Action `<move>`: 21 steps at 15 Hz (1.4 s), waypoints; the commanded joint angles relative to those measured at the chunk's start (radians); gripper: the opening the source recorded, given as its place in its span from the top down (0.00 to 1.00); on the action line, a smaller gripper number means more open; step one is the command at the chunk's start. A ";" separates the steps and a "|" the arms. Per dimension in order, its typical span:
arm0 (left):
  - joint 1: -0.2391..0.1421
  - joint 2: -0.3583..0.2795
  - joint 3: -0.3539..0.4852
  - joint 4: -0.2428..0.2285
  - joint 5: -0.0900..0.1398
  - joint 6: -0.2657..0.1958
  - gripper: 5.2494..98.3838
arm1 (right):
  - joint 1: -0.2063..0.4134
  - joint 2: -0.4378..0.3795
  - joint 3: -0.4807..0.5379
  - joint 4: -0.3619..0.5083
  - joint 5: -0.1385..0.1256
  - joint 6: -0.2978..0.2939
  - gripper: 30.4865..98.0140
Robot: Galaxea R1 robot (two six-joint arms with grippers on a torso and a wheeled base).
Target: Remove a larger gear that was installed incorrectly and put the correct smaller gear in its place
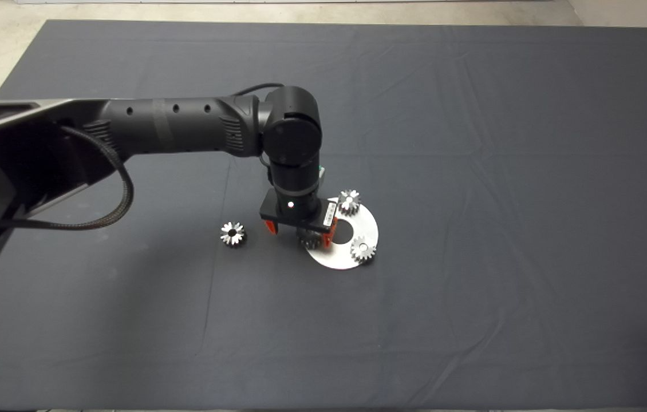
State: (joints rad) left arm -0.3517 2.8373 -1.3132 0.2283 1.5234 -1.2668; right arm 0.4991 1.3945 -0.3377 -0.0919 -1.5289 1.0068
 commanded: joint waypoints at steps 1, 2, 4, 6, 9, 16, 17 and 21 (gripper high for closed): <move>-0.012 0.021 -0.007 -0.010 0.009 -0.003 0.16 | 0.007 0.004 -0.001 0.032 -0.053 0.003 0.14; -0.013 0.018 -0.007 -0.010 0.009 -0.002 0.16 | 0.007 0.005 -0.001 0.032 -0.053 0.004 0.14; -0.012 0.015 -0.007 -0.010 0.009 -0.002 0.16 | 0.007 0.007 -0.001 0.033 -0.053 0.006 0.14; -0.013 0.018 -0.007 -0.007 0.011 -0.002 0.17 | 0.007 0.012 -0.001 0.032 -0.053 0.006 0.14; -0.012 0.012 -0.010 0.008 0.013 0.003 0.19 | 0.007 0.012 -0.001 0.032 -0.053 0.007 0.14; 0.017 0.020 -0.036 0.071 0.011 0.012 0.24 | 0.007 0.012 -0.001 0.032 -0.053 0.007 0.14; 0.024 0.020 -0.033 0.071 0.011 0.012 0.24 | 0.007 0.012 -0.001 0.032 -0.053 0.007 0.14; 0.028 0.021 -0.035 0.072 0.014 0.014 0.29 | 0.007 0.013 -0.001 0.032 -0.051 0.007 0.14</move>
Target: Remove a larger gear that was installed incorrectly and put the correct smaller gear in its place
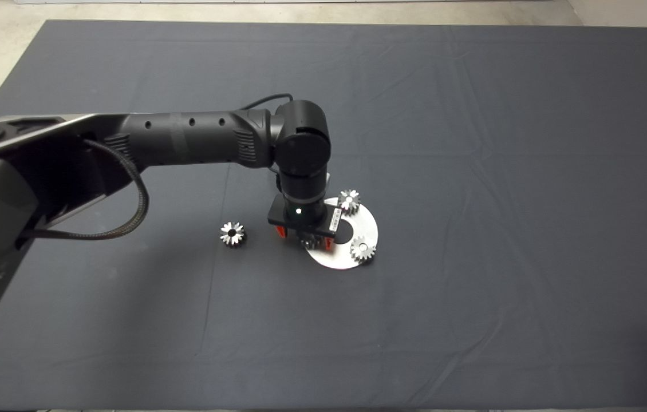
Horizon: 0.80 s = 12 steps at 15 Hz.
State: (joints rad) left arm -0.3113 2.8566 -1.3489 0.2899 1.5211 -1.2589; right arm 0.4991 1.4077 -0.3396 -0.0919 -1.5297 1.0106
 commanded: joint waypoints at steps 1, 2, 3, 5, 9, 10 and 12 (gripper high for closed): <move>-0.012 0.002 0.001 0.011 0.019 0.007 0.29 | 0.007 0.003 0.002 0.032 -0.050 0.005 0.14; -0.015 0.002 -0.001 0.011 0.019 0.010 0.29 | 0.007 0.008 0.002 0.034 -0.050 0.005 0.14; -0.020 0.004 -0.007 0.010 0.024 0.014 0.29 | 0.007 0.009 0.002 0.034 -0.049 0.006 0.14; -0.023 0.007 -0.022 0.009 0.033 0.053 0.29 | 0.007 0.011 0.002 0.035 -0.049 0.008 0.14; -0.023 0.014 -0.028 0.005 0.033 0.064 0.36 | 0.007 0.011 0.004 0.035 -0.046 0.010 0.14; -0.023 0.016 -0.028 0.003 0.033 0.064 0.39 | 0.007 0.012 0.004 0.035 -0.046 0.014 0.14; -0.023 0.014 -0.028 0.003 0.034 0.064 0.43 | 0.007 0.011 0.004 0.035 -0.047 0.014 0.14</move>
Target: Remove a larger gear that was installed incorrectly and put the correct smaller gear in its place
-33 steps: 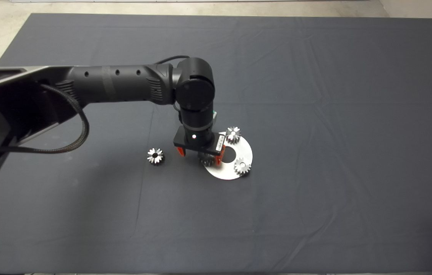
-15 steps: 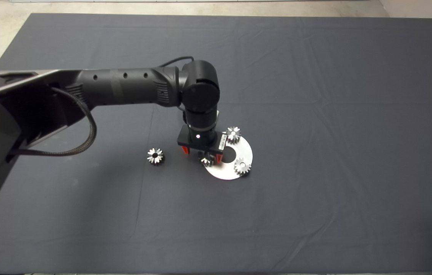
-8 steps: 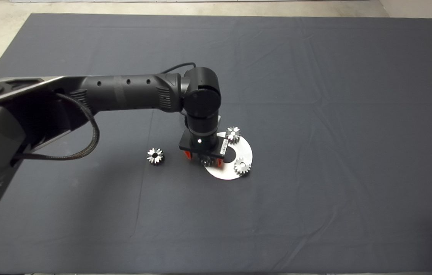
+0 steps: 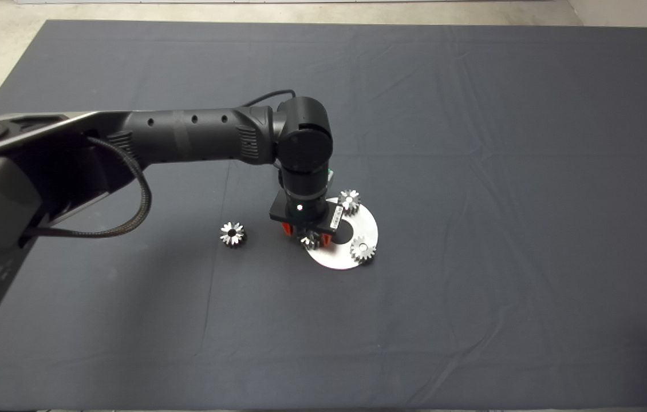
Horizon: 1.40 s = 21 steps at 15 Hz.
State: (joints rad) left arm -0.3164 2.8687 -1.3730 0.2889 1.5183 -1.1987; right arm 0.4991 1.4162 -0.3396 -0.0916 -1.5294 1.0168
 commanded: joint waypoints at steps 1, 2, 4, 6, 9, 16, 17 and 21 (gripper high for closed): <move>-0.018 0.002 -0.004 0.004 0.037 0.004 0.45 | 0.007 0.002 0.004 0.035 -0.048 0.008 0.14; -0.018 -0.002 -0.004 0.004 0.037 0.004 0.47 | 0.007 0.002 0.004 0.035 -0.048 0.008 0.14; -0.018 -0.005 -0.001 0.004 0.041 0.004 0.49 | 0.007 0.006 0.004 0.035 -0.048 0.009 0.14; -0.018 -0.013 0.000 0.004 0.048 0.004 0.52 | 0.007 0.008 0.004 0.035 -0.046 0.009 0.14; -0.023 -0.030 0.017 -0.002 0.052 0.004 0.52 | 0.007 0.008 0.004 0.035 -0.046 0.009 0.14; -0.044 -0.034 0.028 -0.039 0.054 0.006 0.56 | 0.007 0.022 0.002 0.034 -0.047 0.009 0.14; -0.046 -0.035 0.028 -0.039 0.056 0.013 0.57 | 0.007 0.019 0.002 0.035 -0.046 0.009 0.14; -0.073 -0.032 0.019 -0.054 0.056 0.039 0.57 | 0.007 0.017 0.002 0.033 -0.048 0.009 0.14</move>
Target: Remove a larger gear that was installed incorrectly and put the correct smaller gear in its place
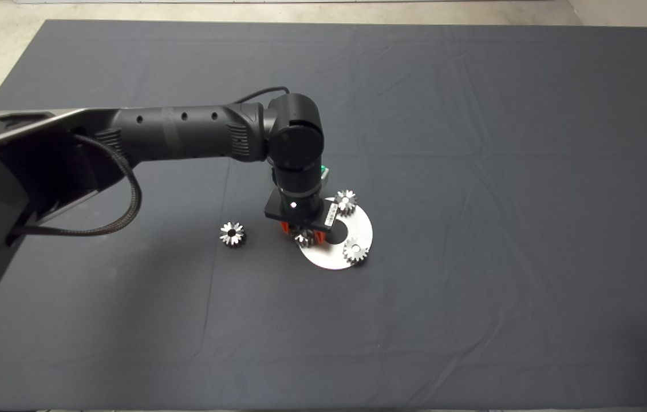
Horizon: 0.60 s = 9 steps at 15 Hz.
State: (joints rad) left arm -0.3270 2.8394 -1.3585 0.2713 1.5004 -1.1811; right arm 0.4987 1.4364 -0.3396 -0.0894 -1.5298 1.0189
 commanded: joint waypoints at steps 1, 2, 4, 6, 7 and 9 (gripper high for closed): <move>-0.072 -0.002 0.004 -0.060 0.073 0.021 0.57 | 0.007 0.004 0.002 0.032 -0.046 0.008 0.14; -0.089 -0.002 0.004 -0.092 0.073 0.020 0.57 | 0.007 0.017 0.002 0.031 -0.046 0.009 0.14; -0.118 0.004 0.004 -0.121 0.072 0.020 0.57 | 0.008 0.046 0.002 0.031 -0.044 0.014 0.14; -0.157 0.001 0.004 -0.133 0.075 0.021 0.57 | 0.007 0.051 0.002 0.031 -0.047 0.030 0.14; -0.171 -0.006 0.009 -0.155 0.075 0.021 0.57 | 0.007 0.052 0.002 0.031 -0.046 0.032 0.14; -0.200 -0.037 0.047 -0.170 0.074 0.020 0.57 | 0.006 0.054 0.001 0.031 -0.044 0.033 0.14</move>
State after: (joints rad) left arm -0.4505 2.8364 -1.3596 0.1650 1.5196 -1.1655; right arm 0.4987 1.4830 -0.3396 -0.0894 -1.5298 1.0396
